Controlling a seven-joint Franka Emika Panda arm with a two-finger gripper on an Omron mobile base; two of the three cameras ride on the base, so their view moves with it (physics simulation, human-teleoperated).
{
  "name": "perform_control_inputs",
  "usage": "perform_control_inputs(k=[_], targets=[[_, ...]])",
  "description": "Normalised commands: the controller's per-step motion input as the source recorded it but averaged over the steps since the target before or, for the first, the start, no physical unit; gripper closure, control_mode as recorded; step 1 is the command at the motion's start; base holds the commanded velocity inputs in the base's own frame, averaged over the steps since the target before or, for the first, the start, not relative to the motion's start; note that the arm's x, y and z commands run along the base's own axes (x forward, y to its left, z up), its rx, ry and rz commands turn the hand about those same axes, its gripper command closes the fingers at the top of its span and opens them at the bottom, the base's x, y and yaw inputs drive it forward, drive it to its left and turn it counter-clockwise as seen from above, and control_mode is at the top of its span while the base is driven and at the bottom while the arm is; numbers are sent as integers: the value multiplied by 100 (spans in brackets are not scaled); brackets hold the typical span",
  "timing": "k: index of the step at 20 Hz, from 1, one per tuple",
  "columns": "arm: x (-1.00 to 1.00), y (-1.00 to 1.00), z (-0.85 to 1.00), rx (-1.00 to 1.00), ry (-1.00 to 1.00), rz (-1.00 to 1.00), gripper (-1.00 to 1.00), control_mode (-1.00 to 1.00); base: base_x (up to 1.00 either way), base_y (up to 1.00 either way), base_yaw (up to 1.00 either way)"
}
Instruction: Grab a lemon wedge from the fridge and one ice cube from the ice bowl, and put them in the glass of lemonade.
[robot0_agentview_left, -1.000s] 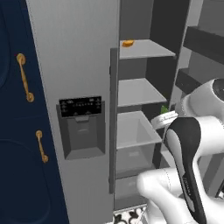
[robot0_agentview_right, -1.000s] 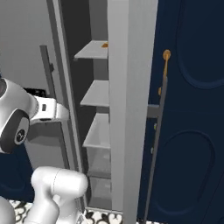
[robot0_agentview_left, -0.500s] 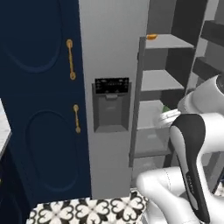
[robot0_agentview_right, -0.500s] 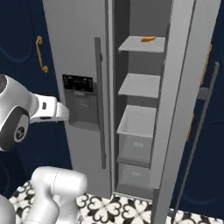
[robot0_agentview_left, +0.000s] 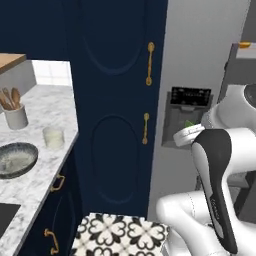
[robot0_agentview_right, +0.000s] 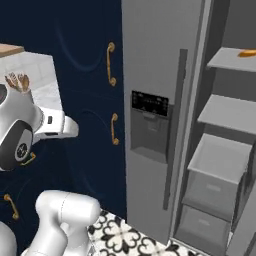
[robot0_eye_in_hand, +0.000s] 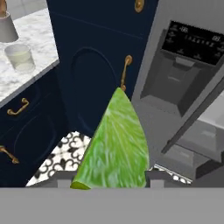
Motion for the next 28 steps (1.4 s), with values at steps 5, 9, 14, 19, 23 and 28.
perform_control_inputs(k=[5,9,14,19,23,28], targets=[[0,0,0,0,0,0,100,100,19,44,49],[0,0,0,0,0,0,100,100,65,31,48],[0,0,0,0,0,0,100,100,86,14,44],[0,0,0,0,0,0,100,100,88,7,41],[0,0,0,0,0,0,100,100,78,11,39],[0,0,0,0,0,0,100,100,67,13,38]])
